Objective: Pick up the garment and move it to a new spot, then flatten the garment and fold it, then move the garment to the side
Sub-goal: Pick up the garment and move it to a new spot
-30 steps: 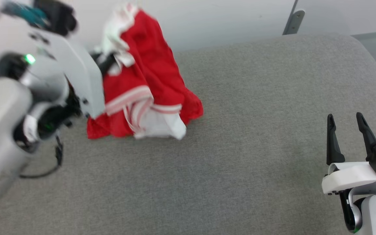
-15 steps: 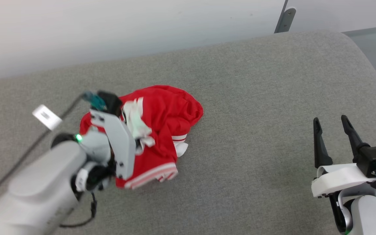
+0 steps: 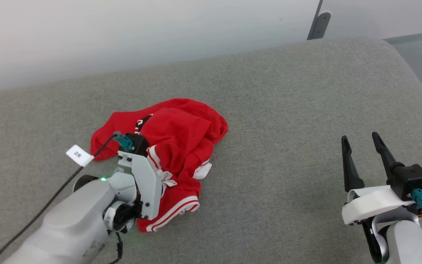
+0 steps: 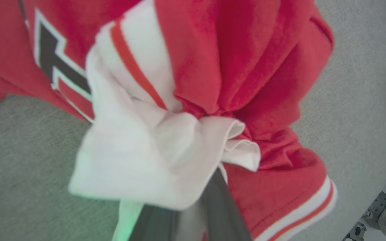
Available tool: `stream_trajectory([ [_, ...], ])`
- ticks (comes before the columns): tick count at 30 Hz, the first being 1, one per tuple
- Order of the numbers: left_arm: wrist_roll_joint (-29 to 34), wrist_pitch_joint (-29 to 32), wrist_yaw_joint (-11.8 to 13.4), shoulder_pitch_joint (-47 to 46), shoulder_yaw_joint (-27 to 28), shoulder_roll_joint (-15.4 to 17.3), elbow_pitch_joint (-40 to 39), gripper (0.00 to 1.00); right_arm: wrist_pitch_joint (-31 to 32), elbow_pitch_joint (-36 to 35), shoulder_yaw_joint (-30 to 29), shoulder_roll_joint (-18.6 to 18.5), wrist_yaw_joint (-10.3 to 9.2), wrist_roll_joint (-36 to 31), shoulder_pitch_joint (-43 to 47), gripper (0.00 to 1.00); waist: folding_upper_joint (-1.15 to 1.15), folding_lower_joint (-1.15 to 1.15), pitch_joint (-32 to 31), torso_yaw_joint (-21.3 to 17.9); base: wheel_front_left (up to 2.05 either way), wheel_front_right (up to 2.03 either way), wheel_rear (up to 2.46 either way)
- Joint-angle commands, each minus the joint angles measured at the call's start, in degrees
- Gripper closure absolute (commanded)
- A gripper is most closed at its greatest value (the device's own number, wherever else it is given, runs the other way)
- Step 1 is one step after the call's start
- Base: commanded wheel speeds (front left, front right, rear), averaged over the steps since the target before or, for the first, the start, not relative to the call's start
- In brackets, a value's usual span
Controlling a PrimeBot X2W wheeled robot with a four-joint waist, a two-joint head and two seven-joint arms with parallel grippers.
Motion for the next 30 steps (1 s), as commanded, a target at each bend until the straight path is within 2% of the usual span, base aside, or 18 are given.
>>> stream_trajectory([
  [1, 0.0, -0.4, -1.0, 0.5, -0.5, -1.0, 1.5, 0.82, -0.3, 0.2, 0.2, 0.0, -0.08, -0.3, 0.0, 0.0, 0.0, 0.0, -0.5, 0.3, 0.0, 0.0, 0.0],
  [2, -0.2, -0.6, -1.6, 0.3, -0.4, -1.4, 2.2, 0.62, -0.3, 0.3, 0.2, 0.0, -0.08, -0.4, 0.0, 0.0, 0.0, 0.0, -0.8, 0.5, 0.0, 0.0, 0.0],
  [3, -0.3, -0.7, -2.3, 0.0, -0.5, -1.7, 2.9, 0.52, -0.3, 0.5, 0.1, 0.0, -0.08, -0.5, 0.0, 0.0, 0.0, 0.0, -1.2, 0.7, 0.0, 0.0, 0.0],
  [4, -0.1, -0.8, -2.9, -0.2, -0.6, -1.9, 3.5, 0.31, -0.3, 0.7, 0.1, 0.0, -0.08, -0.7, 0.0, 0.0, 0.0, 0.0, -1.5, 0.8, 0.0, 0.0, 0.0],
  [5, 0.1, -1.3, -3.4, -0.5, -0.5, -2.1, 4.0, 0.0, -0.3, 0.8, 0.0, 0.0, -0.08, -0.7, 0.1, 0.0, 0.0, 0.0, -2.0, 1.1, 0.0, 0.0, 0.0],
  [13, 0.0, -5.7, -6.7, -1.3, 0.8, -2.5, 4.9, 0.0, -0.3, 1.3, -1.0, 0.0, -0.08, -1.9, 1.8, 0.0, 0.0, 0.0, -6.0, 4.2, 0.0, 0.0, 0.0],
  [19, 0.6, -12.0, -7.4, -0.7, 2.5, -1.5, 3.3, 0.0, -0.3, 0.9, -1.9, 0.0, -0.08, -2.7, 3.0, 0.0, 0.0, 0.0, -8.2, 6.7, 0.0, 0.0, 0.0],
  [30, 2.6, -29.5, -7.7, 4.3, 6.9, 4.8, 0.0, 0.0, -0.2, -0.5, -4.6, 0.0, -0.08, -3.5, 6.3, 0.0, 0.0, 0.0, -11.2, 12.3, 0.0, 0.0, 0.0],
])
